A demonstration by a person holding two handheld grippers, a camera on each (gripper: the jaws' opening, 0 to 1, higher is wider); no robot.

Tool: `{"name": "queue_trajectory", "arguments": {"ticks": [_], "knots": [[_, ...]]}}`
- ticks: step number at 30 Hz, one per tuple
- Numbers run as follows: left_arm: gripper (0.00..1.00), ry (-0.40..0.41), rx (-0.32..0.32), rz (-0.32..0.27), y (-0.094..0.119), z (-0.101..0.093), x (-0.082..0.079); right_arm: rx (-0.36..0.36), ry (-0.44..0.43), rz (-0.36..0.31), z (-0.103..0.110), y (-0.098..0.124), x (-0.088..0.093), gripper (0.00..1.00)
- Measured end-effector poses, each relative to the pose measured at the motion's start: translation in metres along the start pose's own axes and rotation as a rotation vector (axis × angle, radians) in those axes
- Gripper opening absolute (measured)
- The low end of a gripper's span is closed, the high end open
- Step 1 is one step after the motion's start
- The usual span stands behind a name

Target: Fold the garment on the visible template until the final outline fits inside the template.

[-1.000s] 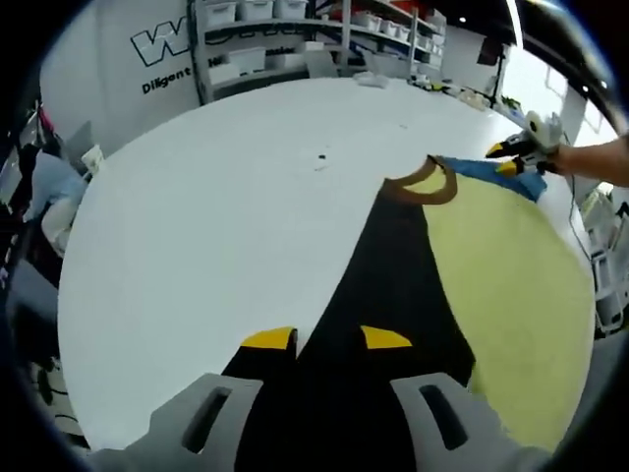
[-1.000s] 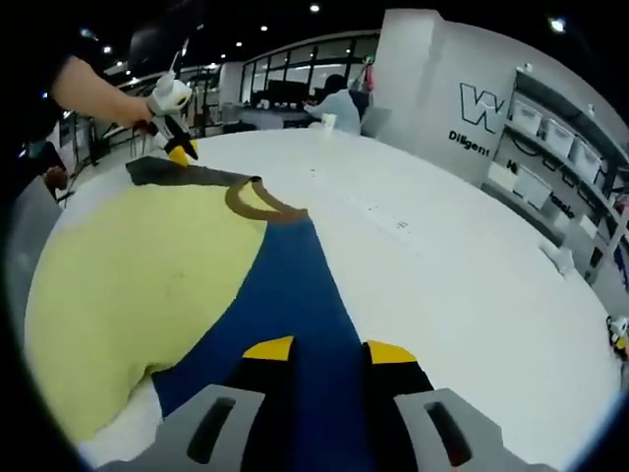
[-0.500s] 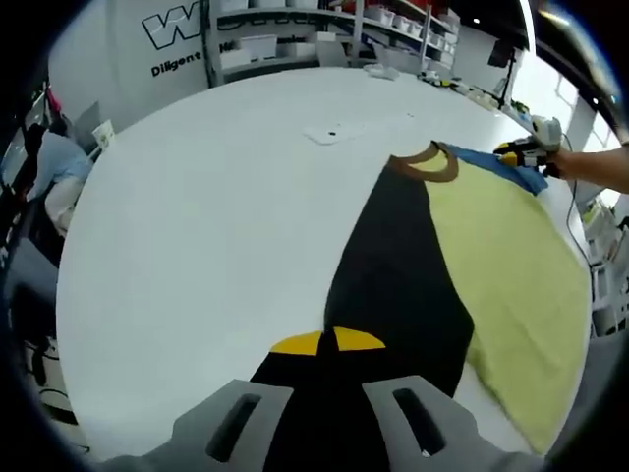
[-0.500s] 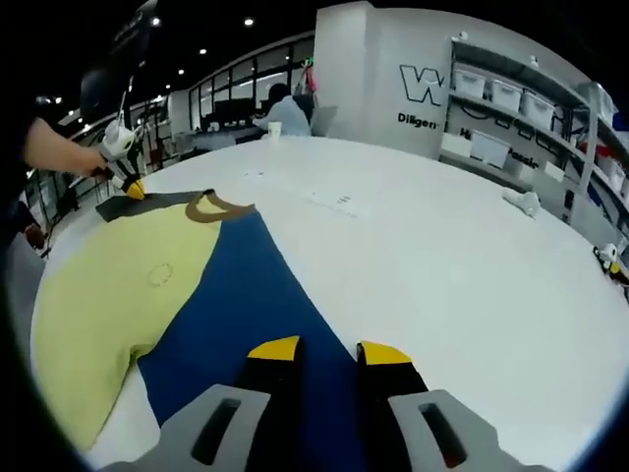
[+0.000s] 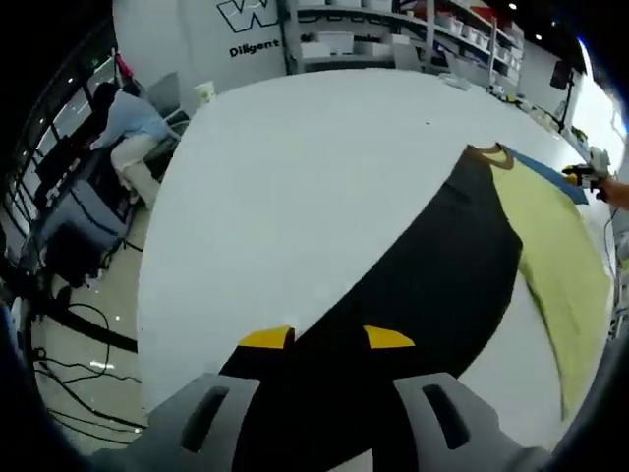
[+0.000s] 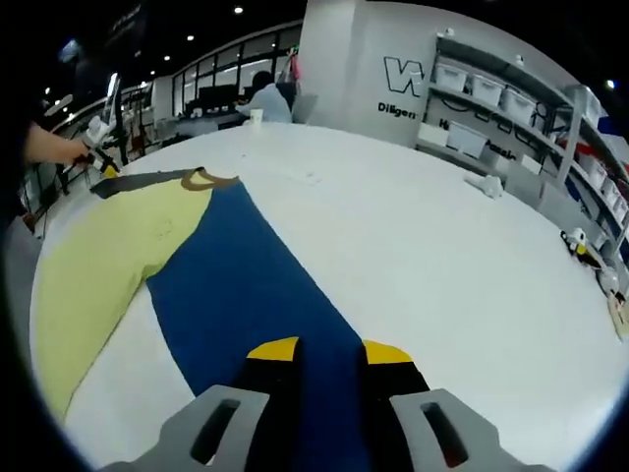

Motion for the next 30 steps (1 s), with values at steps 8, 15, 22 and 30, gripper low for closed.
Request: {"name": "queue_trajectory", "arguments": {"ticks": [8,15,22,30], "knots": [[0.32,0.066,0.020,0.027,0.012,0.001,0.034,0.036,-0.098,0.037,-0.004,0.028,0.033,0.19],[0.30,0.068,0.000,0.001,0.007,0.010,0.028,0.060,-0.124,0.030,-0.010,0.034,0.038,0.17],[0.33,0.085,-0.019,-0.014,0.002,0.021,0.018,0.067,-0.128,0.041,-0.021,0.033,0.040,0.17],[0.35,0.060,-0.012,0.007,0.006,0.017,0.024,0.075,-0.131,0.065,-0.020,0.035,0.040,0.13]]}}
Point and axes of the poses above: the point that each gripper's makers call its tool centre point, and the gripper's own axes: y roughly backward along the fingers, z roughly to its left, x roughly out of its underside, the point moved 3 cm from there along y, roughly backward along the fingers, and after that the axes turned 11 degrees about y, right-handed, at the moved point
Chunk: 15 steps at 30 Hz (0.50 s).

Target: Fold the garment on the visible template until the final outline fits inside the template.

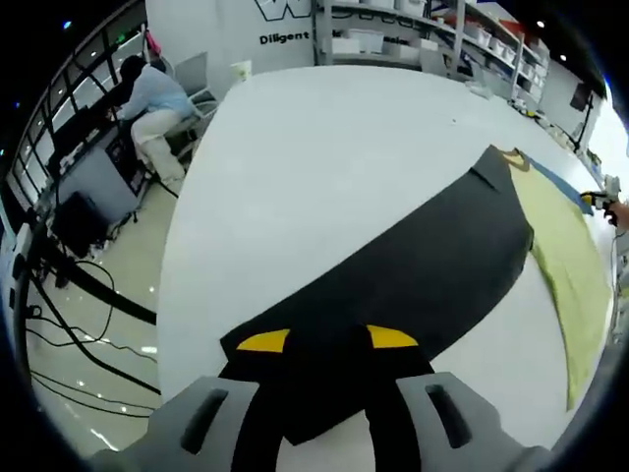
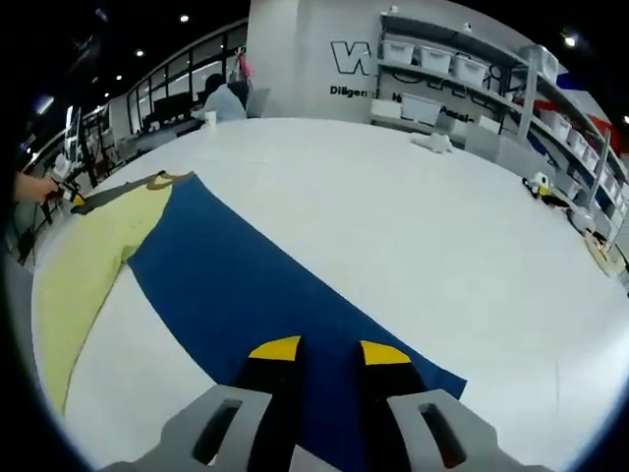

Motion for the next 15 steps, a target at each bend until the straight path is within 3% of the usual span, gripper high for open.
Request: {"name": "queue_trajectory", "arguments": {"ticks": [6,7,8,11,15], "knots": [[0.37,-0.004,0.001,0.010,0.005,0.000,0.008,0.003,-0.038,0.029,-0.004,0.007,0.007,0.18],[0.37,-0.004,-0.001,0.013,0.006,0.000,0.009,0.001,-0.022,0.042,-0.003,0.008,0.007,0.19],[0.37,-0.002,-0.008,0.016,0.007,0.001,0.009,0.008,0.053,0.062,-0.006,0.012,0.009,0.18],[0.37,0.001,-0.016,-0.002,0.013,-0.001,0.010,0.034,-0.001,0.054,-0.010,0.020,0.015,0.17],[0.45,0.004,-0.008,-0.045,0.019,-0.007,0.006,0.071,-0.039,0.053,-0.016,0.034,0.028,0.19]]}}
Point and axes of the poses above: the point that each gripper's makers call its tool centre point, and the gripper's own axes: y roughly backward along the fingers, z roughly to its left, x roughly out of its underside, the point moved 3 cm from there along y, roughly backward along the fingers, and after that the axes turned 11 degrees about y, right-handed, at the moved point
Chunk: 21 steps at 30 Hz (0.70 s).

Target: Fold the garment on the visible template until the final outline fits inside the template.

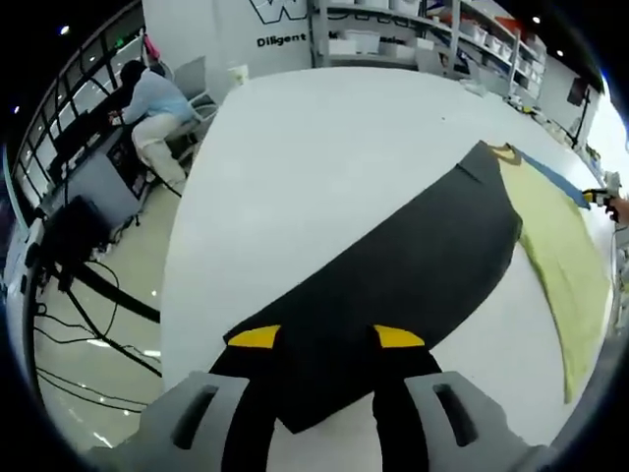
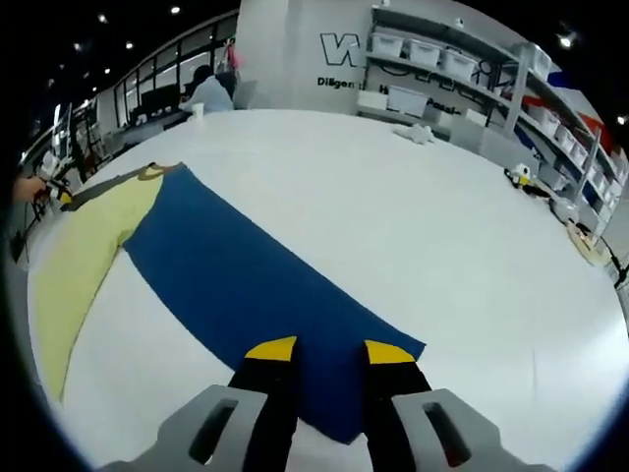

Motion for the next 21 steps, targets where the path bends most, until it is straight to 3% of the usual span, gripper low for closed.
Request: {"name": "queue_trajectory", "arguments": {"ticks": [3,10,21], "knots": [[0.58,0.023,0.009,-0.038,0.004,-0.004,-0.004,0.014,-0.019,0.006,-0.001,0.006,0.008,0.21],[0.61,0.043,0.045,-0.100,0.017,-0.022,-0.010,0.054,-0.101,0.008,-0.004,0.017,0.022,0.25],[0.82,0.041,0.208,-0.297,0.039,-0.093,-0.029,0.091,-0.233,-0.028,-0.001,0.025,0.033,0.24]]}}
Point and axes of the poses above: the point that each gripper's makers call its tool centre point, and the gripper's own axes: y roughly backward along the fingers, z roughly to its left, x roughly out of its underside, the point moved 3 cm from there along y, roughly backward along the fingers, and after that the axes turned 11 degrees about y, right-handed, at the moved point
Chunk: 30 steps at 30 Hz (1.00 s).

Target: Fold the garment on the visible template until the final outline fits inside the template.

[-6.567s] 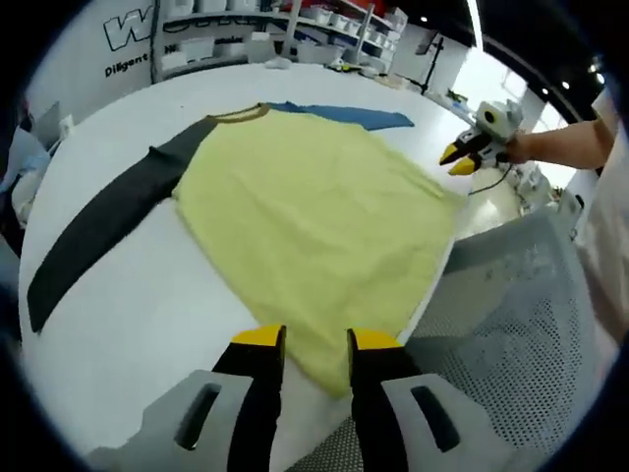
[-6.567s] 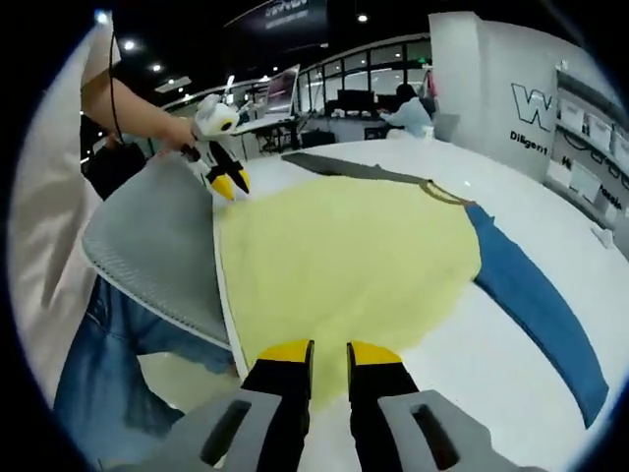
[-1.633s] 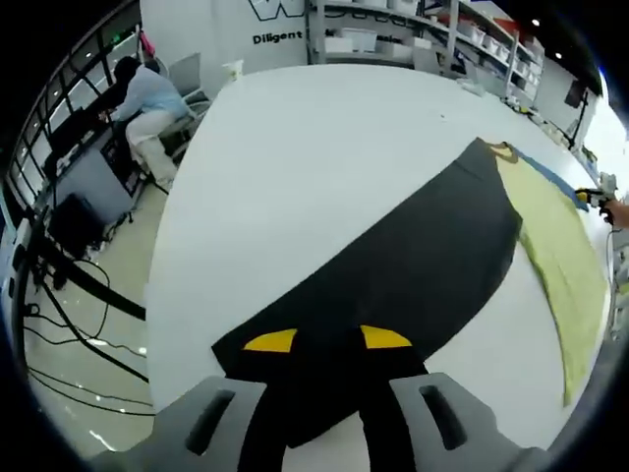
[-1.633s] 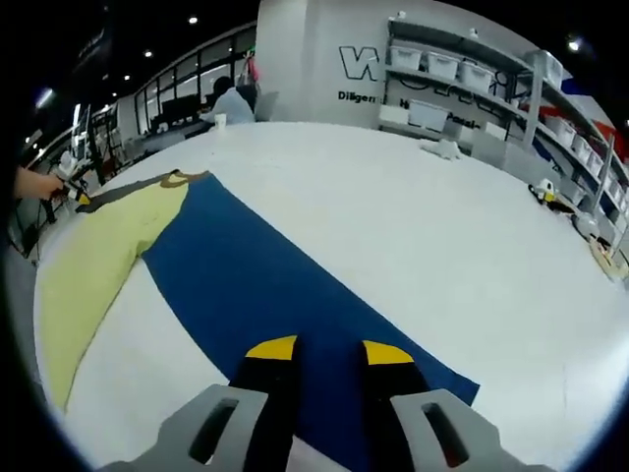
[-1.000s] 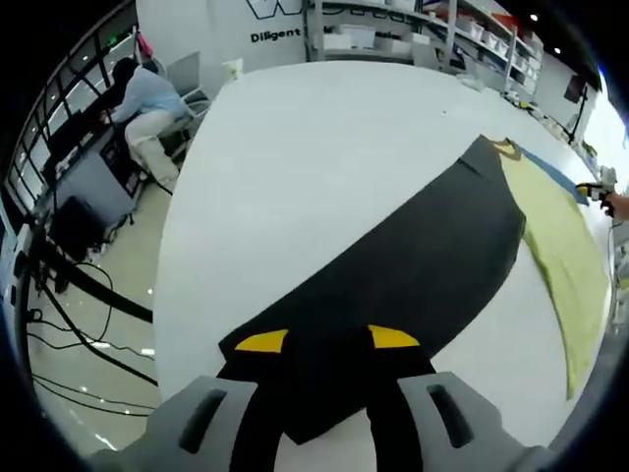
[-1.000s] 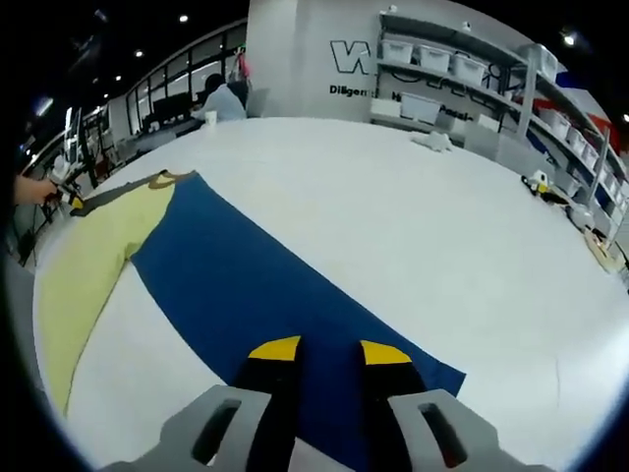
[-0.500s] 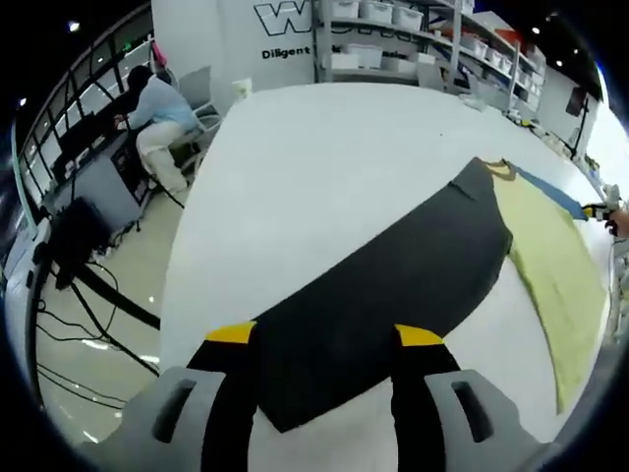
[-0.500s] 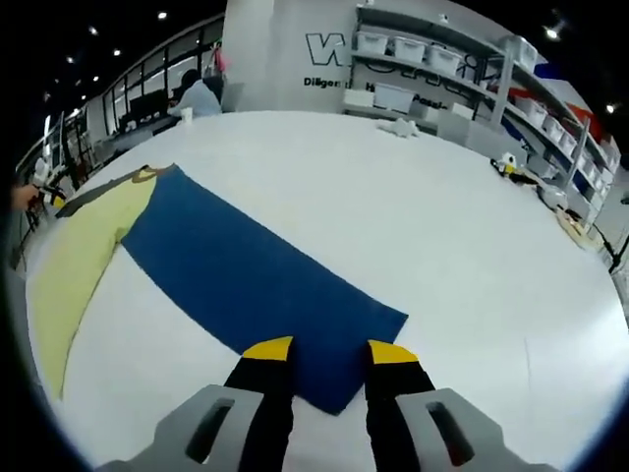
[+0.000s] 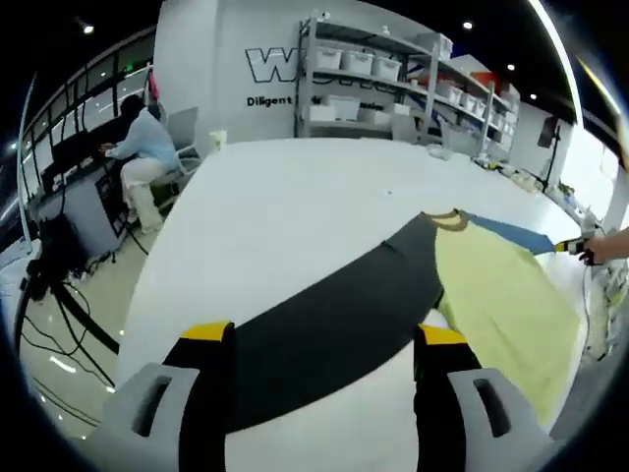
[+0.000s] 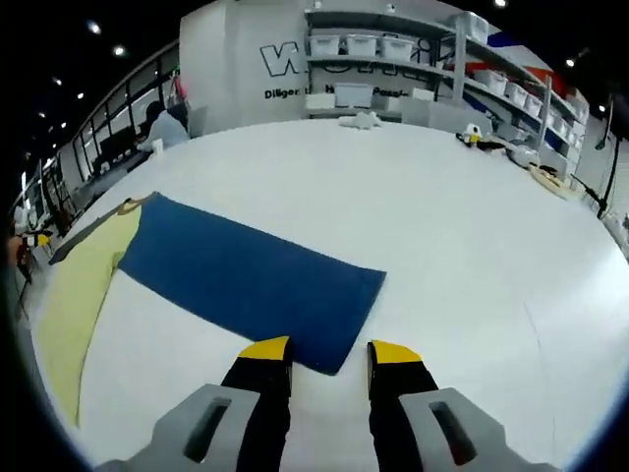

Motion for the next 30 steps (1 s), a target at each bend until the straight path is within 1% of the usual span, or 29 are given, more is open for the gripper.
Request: {"name": "queue_trajectory", "arguments": {"ticks": [1,2,3,5,6,7,10,11,12,13,14,15,16,17,18,19,21,23,24,27,30], "knots": [[0.85,-0.016,0.030,-0.025,0.000,-0.011,-0.002,0.002,-0.008,0.002,0.001,0.001,0.002,0.23],[0.87,-0.030,0.051,-0.035,-0.001,-0.018,-0.003,0.003,-0.015,0.000,0.002,0.002,0.003,0.21],[0.89,-0.043,0.071,-0.044,-0.001,-0.029,-0.003,0.005,-0.015,-0.007,0.004,0.003,0.003,0.16],[0.91,-0.066,0.097,-0.058,-0.001,-0.043,-0.002,0.022,-0.073,-0.033,0.005,0.004,0.003,0.15],[0.91,-0.057,0.119,-0.068,-0.001,-0.055,0.001,0.028,-0.094,-0.044,0.005,0.003,0.003,0.15],[0.92,-0.050,0.123,-0.065,-0.001,-0.061,0.004,0.039,-0.114,-0.053,0.004,0.003,0.003,0.15],[0.93,-0.024,0.161,-0.063,-0.002,-0.089,0.019,0.060,-0.157,-0.070,0.002,0.002,0.003,0.12],[0.92,-0.018,0.166,-0.061,-0.002,-0.094,0.024,0.060,-0.161,-0.070,0.002,0.002,0.003,0.12],[0.92,-0.009,0.176,-0.060,-0.001,-0.101,0.029,0.063,-0.186,-0.087,0.003,0.001,0.001,0.11],[0.92,-0.001,0.185,-0.061,-0.001,-0.109,0.035,0.061,-0.205,-0.092,0.005,0.000,0.001,0.09],[0.92,0.005,0.188,-0.062,0.000,-0.114,0.039,0.063,-0.217,-0.089,0.006,0.000,0.002,0.05],[0.93,0.022,0.203,-0.061,0.000,-0.123,0.045,0.074,-0.210,-0.091,0.004,0.001,0.003,0.02],[0.93,0.027,0.211,-0.058,0.000,-0.128,0.049,0.078,-0.221,-0.093,0.003,0.001,0.003,0.00],[0.94,0.027,0.221,-0.045,0.000,-0.136,0.056,0.082,-0.282,-0.088,0.004,0.001,0.005,0.00],[0.96,0.026,0.226,-0.040,-0.001,-0.137,0.059,0.072,-0.281,-0.102,0.003,0.001,0.004,0.00],[0.97,0.010,0.249,-0.026,-0.002,-0.144,0.066,0.076,-0.294,-0.098,0.001,0.002,0.005,0.00],[0.98,-0.014,0.271,0.000,0.000,-0.156,0.076,0.070,-0.311,-0.098,0.002,0.002,0.005,0.00],[0.99,-0.023,0.292,0.013,0.002,-0.165,0.083,0.070,-0.334,-0.101,0.002,0.003,0.005,0.00],[0.99,-0.032,0.298,0.020,0.004,-0.170,0.087,0.080,-0.363,-0.117,0.001,0.007,0.004,0.00],[0.99,-0.039,0.326,0.034,0.008,-0.182,0.097,0.080,-0.360,-0.125,0.003,0.010,-0.001,0.00],[0.99,-0.051,0.349,0.052,0.011,-0.193,0.108,0.081,-0.342,-0.136,0.003,0.015,-0.010,0.00]]}}
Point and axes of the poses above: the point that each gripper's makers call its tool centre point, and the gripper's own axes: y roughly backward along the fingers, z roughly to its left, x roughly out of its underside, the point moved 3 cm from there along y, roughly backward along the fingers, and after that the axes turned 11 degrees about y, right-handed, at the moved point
